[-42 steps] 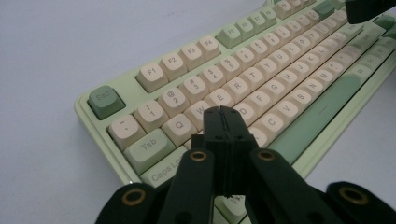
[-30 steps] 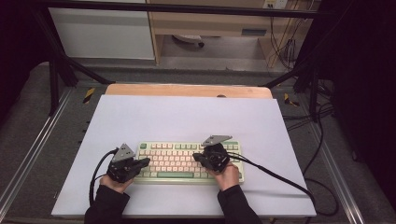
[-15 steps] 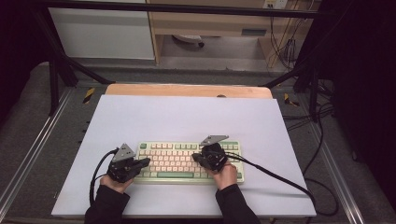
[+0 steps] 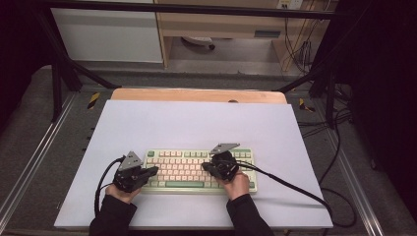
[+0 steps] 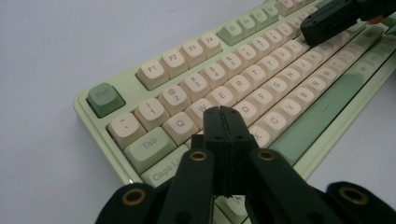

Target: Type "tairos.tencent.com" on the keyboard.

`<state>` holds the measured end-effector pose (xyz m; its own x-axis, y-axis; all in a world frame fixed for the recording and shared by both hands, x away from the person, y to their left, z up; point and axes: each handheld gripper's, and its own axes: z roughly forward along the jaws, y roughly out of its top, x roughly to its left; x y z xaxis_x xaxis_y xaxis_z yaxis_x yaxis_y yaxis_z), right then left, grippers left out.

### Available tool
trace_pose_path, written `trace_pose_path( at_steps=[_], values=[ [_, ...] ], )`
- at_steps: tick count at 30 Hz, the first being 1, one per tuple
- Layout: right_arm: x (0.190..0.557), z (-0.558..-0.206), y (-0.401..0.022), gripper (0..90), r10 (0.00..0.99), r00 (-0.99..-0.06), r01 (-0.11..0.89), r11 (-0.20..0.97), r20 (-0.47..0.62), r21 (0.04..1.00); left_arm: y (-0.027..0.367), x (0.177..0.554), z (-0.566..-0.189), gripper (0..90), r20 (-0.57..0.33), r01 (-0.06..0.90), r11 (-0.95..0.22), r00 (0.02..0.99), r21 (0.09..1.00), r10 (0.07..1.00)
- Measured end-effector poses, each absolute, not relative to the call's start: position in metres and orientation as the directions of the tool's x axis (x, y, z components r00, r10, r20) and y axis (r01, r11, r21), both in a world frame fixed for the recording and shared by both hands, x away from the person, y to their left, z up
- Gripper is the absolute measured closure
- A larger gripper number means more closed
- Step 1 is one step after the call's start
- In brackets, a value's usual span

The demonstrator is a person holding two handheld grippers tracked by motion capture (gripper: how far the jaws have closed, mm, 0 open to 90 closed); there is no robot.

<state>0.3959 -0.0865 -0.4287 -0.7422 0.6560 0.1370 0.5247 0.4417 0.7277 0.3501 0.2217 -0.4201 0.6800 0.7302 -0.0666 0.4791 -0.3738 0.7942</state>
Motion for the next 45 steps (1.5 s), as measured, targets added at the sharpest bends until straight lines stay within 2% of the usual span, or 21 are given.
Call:
trace_pose_path(
  at_steps=[25,45],
  values=[
    [0.380,-0.402,-0.104,90.0,0.640,-0.756,0.488,0.412,0.137,0.769,0.222,0.349,-0.418,90.0,-0.065,0.473,-0.368,0.679,0.801,0.731],
    [0.367,-0.408,-0.133,90.0,0.644,-0.749,0.497,0.394,0.153,0.773,0.211,0.355,-0.416,90.0,-0.052,0.471,-0.388,0.686,0.792,0.725]
  ],
)
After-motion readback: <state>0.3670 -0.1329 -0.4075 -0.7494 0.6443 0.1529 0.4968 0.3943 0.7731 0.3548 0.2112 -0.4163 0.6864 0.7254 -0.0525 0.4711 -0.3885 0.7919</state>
